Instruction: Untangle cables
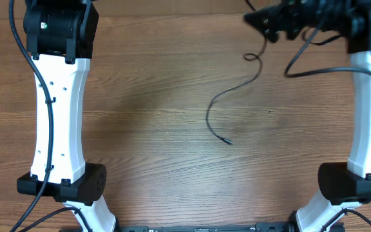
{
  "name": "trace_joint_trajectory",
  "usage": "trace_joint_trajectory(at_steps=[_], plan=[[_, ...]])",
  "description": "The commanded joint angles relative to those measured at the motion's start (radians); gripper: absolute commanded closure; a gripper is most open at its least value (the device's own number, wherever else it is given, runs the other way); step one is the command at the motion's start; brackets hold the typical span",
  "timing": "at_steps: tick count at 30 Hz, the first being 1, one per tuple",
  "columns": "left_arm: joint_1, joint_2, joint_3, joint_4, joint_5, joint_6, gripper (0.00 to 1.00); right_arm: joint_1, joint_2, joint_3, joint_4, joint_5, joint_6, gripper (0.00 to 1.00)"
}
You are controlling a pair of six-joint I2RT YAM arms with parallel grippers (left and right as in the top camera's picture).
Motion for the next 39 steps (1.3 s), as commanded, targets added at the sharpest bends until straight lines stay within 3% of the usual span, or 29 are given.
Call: trace_joint_trajectory(at_steps=[1, 2, 3, 6, 7, 9, 11, 12, 13, 14, 16, 17, 21, 26, 31, 39], plan=[[-0.006, -0.008, 0.010, 0.040, 0.100, -0.166, 0.96, 0.043, -0.006, 0.002, 0.000, -0.011, -0.154, 0.16], [-0.006, -0.008, 0.010, 0.047, 0.103, -0.167, 0.96, 0.052, -0.005, 0.002, 0.000, -0.010, -0.163, 0.21], [-0.006, -0.008, 0.010, 0.047, 0.107, -0.168, 0.96, 0.058, -0.005, 0.002, 0.002, -0.010, -0.165, 0.35], [-0.006, -0.008, 0.010, 0.047, 0.129, -0.175, 0.96, 0.060, 0.000, 0.001, -0.002, -0.010, -0.164, 0.90], [-0.006, -0.008, 0.010, 0.047, 0.137, -0.174, 0.96, 0.060, 0.002, 0.001, -0.006, -0.010, -0.164, 0.96], [-0.003, -0.008, 0.010, 0.049, 0.164, -0.150, 0.96, 0.057, 0.004, 0.001, -0.005, -0.006, -0.156, 0.96], [0.007, -0.008, 0.010, 0.059, 0.241, -0.005, 0.96, 0.043, 0.003, 0.003, -0.004, 0.014, -0.154, 0.96], [0.014, -0.010, 0.010, 0.049, 0.289, 0.087, 0.85, 0.029, -0.002, 0.004, 0.006, 0.039, -0.130, 0.96], [0.021, -0.011, 0.010, 0.023, 0.337, 0.180, 0.54, 0.012, -0.006, 0.004, 0.023, 0.070, -0.095, 0.96], [0.029, -0.016, 0.010, -0.038, 0.366, 0.266, 0.32, -0.009, -0.012, 0.004, 0.043, 0.103, -0.057, 0.96], [0.046, -0.029, 0.010, -0.214, 0.333, 0.440, 0.15, -0.060, -0.025, 0.004, 0.092, 0.148, 0.014, 0.96], [0.053, -0.039, 0.010, -0.311, 0.276, 0.534, 0.01, -0.089, -0.029, 0.004, 0.122, 0.164, 0.055, 0.96], [0.056, -0.090, 0.010, -0.702, -0.286, 0.813, 0.00, -0.224, -0.040, 0.004, 0.233, 0.193, 0.186, 0.96], [0.010, -0.130, 0.010, -0.887, -0.744, 0.893, 0.00, -0.386, -0.041, 0.005, 0.360, 0.257, 0.321, 0.96], [-0.023, -0.152, 0.010, -0.934, -0.933, 0.895, 0.00, -0.531, -0.069, 0.084, 0.444, 0.257, 0.428, 0.96], [-0.037, -0.151, 0.010, -0.970, -0.943, 0.904, 0.00, -0.733, -0.150, 0.365, 0.476, 0.338, 0.473, 0.96]])
